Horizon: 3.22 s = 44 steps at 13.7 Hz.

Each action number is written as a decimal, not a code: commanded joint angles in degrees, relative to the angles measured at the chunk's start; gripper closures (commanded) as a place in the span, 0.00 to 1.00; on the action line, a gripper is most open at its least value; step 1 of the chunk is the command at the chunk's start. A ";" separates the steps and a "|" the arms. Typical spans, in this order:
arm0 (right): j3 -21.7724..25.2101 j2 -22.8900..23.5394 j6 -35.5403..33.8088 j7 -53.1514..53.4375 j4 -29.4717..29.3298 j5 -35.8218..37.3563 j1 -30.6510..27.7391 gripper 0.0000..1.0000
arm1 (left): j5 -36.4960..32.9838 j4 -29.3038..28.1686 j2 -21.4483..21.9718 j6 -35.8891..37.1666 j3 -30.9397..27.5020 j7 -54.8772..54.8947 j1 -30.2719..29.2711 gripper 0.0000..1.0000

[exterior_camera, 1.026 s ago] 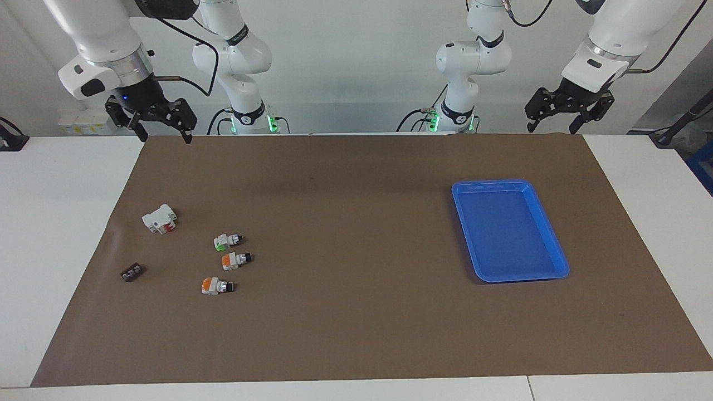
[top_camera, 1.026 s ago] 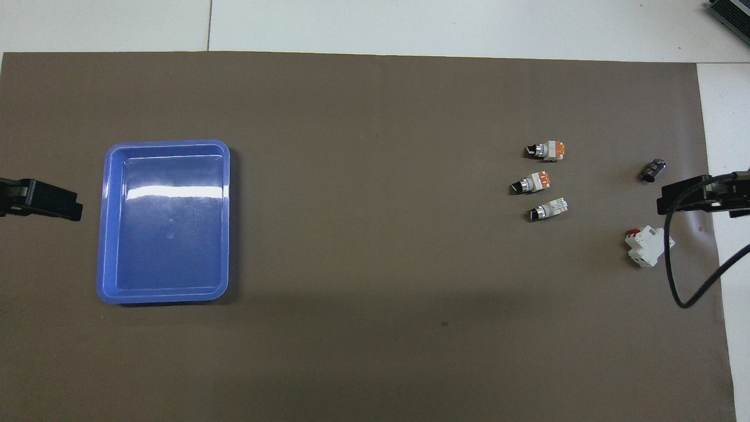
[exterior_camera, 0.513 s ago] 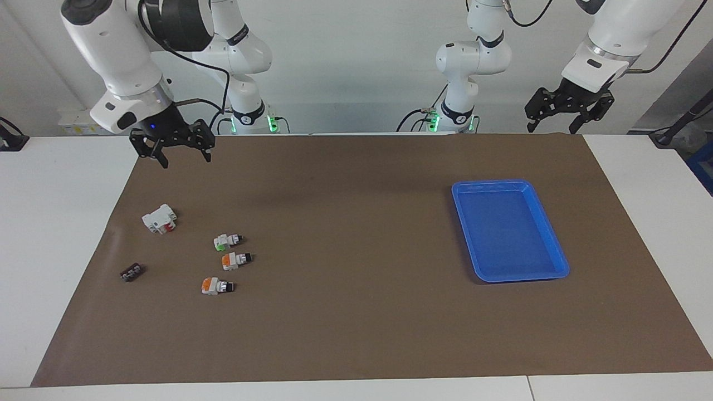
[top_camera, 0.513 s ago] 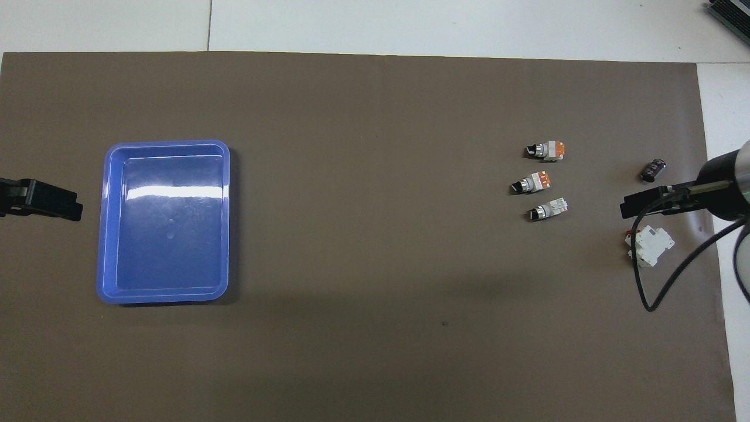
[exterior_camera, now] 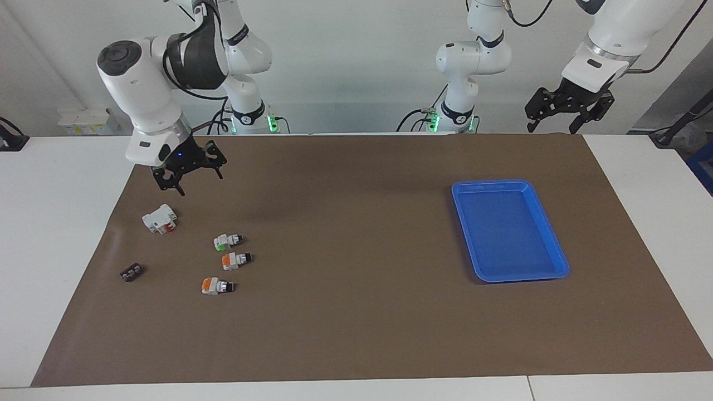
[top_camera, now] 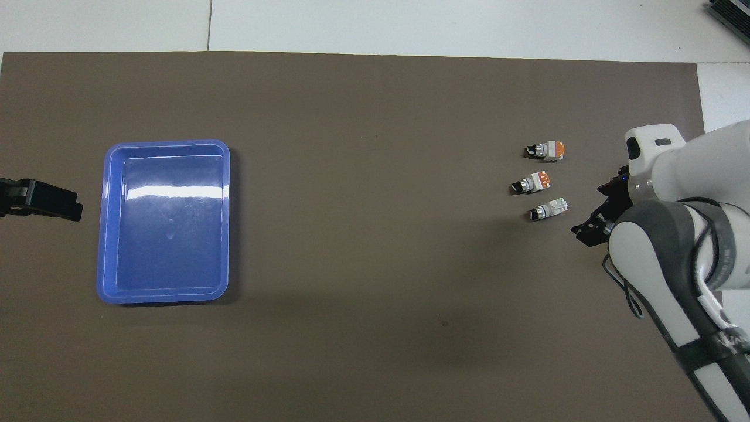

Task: Turn and place switch with both arms
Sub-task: 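Reach the right gripper down and grasp the nearest white switch connector, then lift the switch with the right gripper while the left gripper reaches toward it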

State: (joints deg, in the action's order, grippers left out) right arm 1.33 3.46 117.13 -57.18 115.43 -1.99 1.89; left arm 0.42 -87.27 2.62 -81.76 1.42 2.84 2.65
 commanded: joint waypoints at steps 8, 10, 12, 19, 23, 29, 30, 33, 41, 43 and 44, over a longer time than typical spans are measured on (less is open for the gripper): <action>0.08 4.45 25.41 -41.24 12.26 -0.47 1.46 0.00 | 0.54 -1.50 1.51 0.29 -0.45 -0.12 0.17 0.00; 0.08 3.75 26.66 -42.57 14.46 -0.47 0.84 0.00 | 0.54 -1.50 1.51 0.29 -0.45 -0.12 0.17 0.00; 0.17 2.96 26.92 -42.66 16.56 -0.38 -0.30 0.00 | 0.54 -1.50 1.51 0.29 -0.45 -0.12 0.17 0.00; 0.17 3.57 32.81 -44.67 18.43 -0.38 -1.71 0.00 | 0.54 -1.50 1.51 0.29 -0.45 -0.12 0.17 0.00; 0.16 4.72 31.50 -37.69 15.43 -0.65 -1.71 0.00 | 0.54 -1.50 1.51 0.29 -0.45 -0.12 0.17 0.00; 0.08 5.15 30.26 -29.22 16.05 -0.65 -1.45 0.05 | 0.54 -1.50 1.51 0.29 -0.45 -0.12 0.17 0.00; 0.08 5.33 30.53 -29.39 15.96 -0.65 -1.53 0.22 | 0.54 -1.50 1.51 0.29 -0.45 -0.12 0.17 0.00; 0.08 5.24 30.71 -28.69 16.05 -0.65 -1.53 1.00 | 0.54 -1.50 1.51 0.29 -0.45 -0.12 0.17 0.00; -0.54 3.41 17.88 -37.65 11.40 0.86 1.19 1.00 | 0.54 -1.50 1.51 0.29 -0.45 -0.12 0.17 0.00; -2.54 0.86 11.50 -37.92 9.39 -3.25 1.28 1.00 | 0.54 -1.50 1.51 0.29 -0.45 -0.12 0.17 0.00; -3.26 -0.02 7.28 -38.18 7.72 -7.98 1.28 1.00 | 0.54 -1.50 1.51 0.29 -0.45 -0.12 0.17 0.00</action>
State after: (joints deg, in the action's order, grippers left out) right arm -0.36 6.20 130.92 -93.17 125.40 -4.34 3.54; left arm 0.42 -87.26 2.62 -81.76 1.42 2.84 2.65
